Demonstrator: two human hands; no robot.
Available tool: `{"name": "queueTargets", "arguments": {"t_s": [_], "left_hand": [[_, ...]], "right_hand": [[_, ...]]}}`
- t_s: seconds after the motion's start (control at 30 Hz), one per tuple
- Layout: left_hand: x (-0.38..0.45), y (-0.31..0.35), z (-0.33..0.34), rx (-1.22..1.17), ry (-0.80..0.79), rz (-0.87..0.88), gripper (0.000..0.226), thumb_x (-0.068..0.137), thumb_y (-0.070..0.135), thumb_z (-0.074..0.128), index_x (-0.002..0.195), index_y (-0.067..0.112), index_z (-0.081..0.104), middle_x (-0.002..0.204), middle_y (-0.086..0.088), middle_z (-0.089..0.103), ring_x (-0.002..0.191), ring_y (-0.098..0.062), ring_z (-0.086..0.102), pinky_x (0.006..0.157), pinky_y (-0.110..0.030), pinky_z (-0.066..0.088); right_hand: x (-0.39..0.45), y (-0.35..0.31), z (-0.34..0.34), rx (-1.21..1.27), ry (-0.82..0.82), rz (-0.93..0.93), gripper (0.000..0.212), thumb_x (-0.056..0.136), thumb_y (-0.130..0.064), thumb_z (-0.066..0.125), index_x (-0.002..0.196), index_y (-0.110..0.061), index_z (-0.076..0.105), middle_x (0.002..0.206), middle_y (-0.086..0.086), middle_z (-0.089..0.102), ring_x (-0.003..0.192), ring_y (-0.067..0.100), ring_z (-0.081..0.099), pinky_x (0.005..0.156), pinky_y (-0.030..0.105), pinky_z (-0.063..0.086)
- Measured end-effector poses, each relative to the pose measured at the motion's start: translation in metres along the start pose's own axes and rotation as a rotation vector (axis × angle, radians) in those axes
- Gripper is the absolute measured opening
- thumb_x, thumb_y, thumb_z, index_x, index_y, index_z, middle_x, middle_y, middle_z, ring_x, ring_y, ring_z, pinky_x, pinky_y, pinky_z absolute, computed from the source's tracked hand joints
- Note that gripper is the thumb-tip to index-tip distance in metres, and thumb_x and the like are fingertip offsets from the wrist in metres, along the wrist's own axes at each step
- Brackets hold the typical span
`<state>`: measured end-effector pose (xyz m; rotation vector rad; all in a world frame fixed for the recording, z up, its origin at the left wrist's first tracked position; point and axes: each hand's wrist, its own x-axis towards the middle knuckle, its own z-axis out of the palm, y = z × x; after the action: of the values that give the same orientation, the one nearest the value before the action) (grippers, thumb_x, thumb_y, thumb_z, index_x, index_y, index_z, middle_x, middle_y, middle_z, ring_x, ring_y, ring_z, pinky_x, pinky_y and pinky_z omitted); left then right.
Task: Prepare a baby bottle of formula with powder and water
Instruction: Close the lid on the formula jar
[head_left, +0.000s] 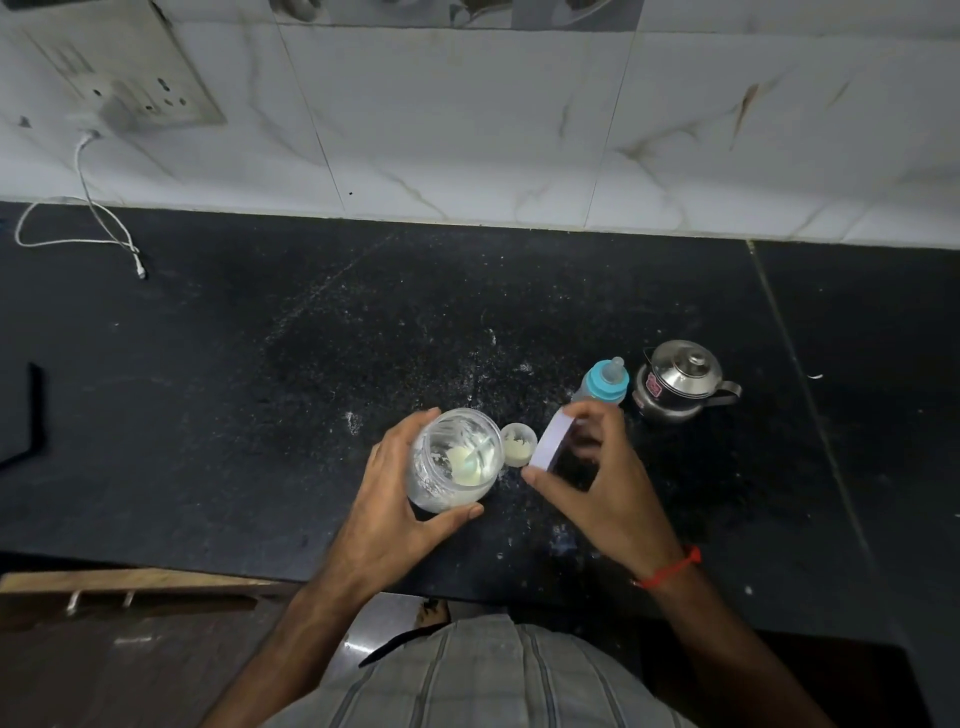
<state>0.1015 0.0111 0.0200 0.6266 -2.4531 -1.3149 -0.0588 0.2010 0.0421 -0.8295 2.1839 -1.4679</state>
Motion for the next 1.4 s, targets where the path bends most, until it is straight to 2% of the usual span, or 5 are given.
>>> {"name": "queueTargets", "arguments": {"t_s": [0.27, 0.93, 1.17, 1.27, 1.4], "left_hand": [[0.002, 0.01, 0.004, -0.099, -0.065, -0.007, 0.112, 0.065, 0.046, 0.095, 0.155, 0.042, 0.029, 0.151, 0.02, 0.049, 0.14, -0.01, 0.052, 0.114, -0.045, 0.049], [0.016, 0.028, -0.036, -0.111, -0.347, 0.064, 0.125, 0.065, 0.027, 0.1, 0.161, 0.043, 0.022, 0.143, 0.018, 0.061, 0.129, -0.009, 0.063, 0.108, -0.036, 0.055], [0.023, 0.051, -0.034, 0.034, -0.235, 0.198, 0.125, 0.059, 0.054, 0.096, 0.157, 0.058, 0.018, 0.143, 0.043, 0.043, 0.14, -0.003, 0.042, 0.114, -0.022, 0.038], [0.026, 0.051, -0.03, 0.049, -0.198, 0.172, 0.126, 0.06, 0.054, 0.096, 0.158, 0.057, 0.017, 0.143, 0.045, 0.04, 0.141, -0.001, 0.038, 0.114, -0.022, 0.035], [0.022, 0.041, -0.033, 0.007, -0.205, 0.136, 0.126, 0.06, 0.056, 0.096, 0.158, 0.056, 0.018, 0.146, 0.031, 0.049, 0.143, -0.011, 0.044, 0.119, -0.04, 0.042]], "right_hand": [[0.014, -0.034, 0.016, 0.222, -0.046, -0.23, 0.041, 0.08, -0.024, 0.084, 0.113, -0.017, 0.062, 0.14, 0.005, 0.053, 0.135, 0.027, 0.054, 0.105, 0.052, 0.051], [0.02, -0.053, -0.028, -0.233, -0.56, -0.185, 0.083, 0.073, -0.049, 0.088, 0.144, -0.05, 0.046, 0.124, -0.014, 0.053, 0.116, 0.009, 0.059, 0.097, 0.036, 0.057], [0.017, -0.068, -0.003, -0.426, -0.11, 0.173, 0.102, 0.071, -0.1, 0.007, 0.065, -0.015, 0.063, 0.05, 0.001, 0.058, 0.053, 0.017, 0.065, 0.069, 0.042, 0.059], [0.028, -0.066, -0.015, -0.522, -0.011, 0.184, 0.115, 0.063, -0.1, -0.015, 0.065, -0.015, 0.063, 0.061, 0.001, 0.063, 0.075, 0.027, 0.07, 0.083, 0.044, 0.055], [0.031, -0.069, -0.04, -0.385, -0.351, -0.184, 0.067, 0.087, -0.08, 0.042, 0.142, -0.043, 0.052, 0.13, -0.016, 0.061, 0.109, -0.001, 0.061, 0.086, 0.025, 0.055]]}}
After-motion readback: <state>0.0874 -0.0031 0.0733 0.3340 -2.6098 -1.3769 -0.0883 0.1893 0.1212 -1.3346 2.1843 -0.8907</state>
